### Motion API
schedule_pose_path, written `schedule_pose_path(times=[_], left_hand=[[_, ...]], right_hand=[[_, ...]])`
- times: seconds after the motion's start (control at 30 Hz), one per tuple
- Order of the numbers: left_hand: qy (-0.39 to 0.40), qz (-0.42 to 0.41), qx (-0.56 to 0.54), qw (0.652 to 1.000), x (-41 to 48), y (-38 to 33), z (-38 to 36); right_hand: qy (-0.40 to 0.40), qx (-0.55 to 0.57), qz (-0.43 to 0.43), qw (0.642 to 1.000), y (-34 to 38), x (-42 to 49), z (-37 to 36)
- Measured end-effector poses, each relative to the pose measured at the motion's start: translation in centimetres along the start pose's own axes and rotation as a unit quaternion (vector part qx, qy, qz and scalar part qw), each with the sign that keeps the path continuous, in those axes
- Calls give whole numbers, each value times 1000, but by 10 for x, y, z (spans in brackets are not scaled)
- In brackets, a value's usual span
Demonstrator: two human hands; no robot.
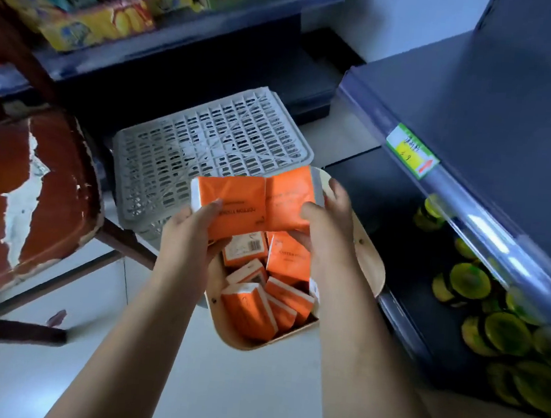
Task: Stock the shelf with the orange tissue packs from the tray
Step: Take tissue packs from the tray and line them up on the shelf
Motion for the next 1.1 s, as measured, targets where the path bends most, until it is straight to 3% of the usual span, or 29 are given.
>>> schedule_pose_path(times=[0.23,0.4,0.53,0.8,1.1], left_hand=[[161,-50,21,986,-57,-24,-18],[229,-98,32,968,-115,-31,-48],[327,-137,55,933,-167,-34,-85],[402,-202,20,893,-264,-38,-158],[549,-326,118,760,-382,12,-250]], right_hand=[[22,-8,78,997,82,-55,52],[-69,-83,180,978,136,-109,116],[-119,-95,255,955,177,-160,174],[-254,-132,355,890,231,-282,306],[-400,-269,339,808,228,-418,440]])
Point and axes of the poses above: each hand's wrist, its own x-axis towards the middle knuckle, its own z-axis out of the back of the hand, y = z × x, the point moved 5 cm from there along x, towards the middle knuckle, and after that the axes turned 9 degrees about z, right-handed, at the moved point
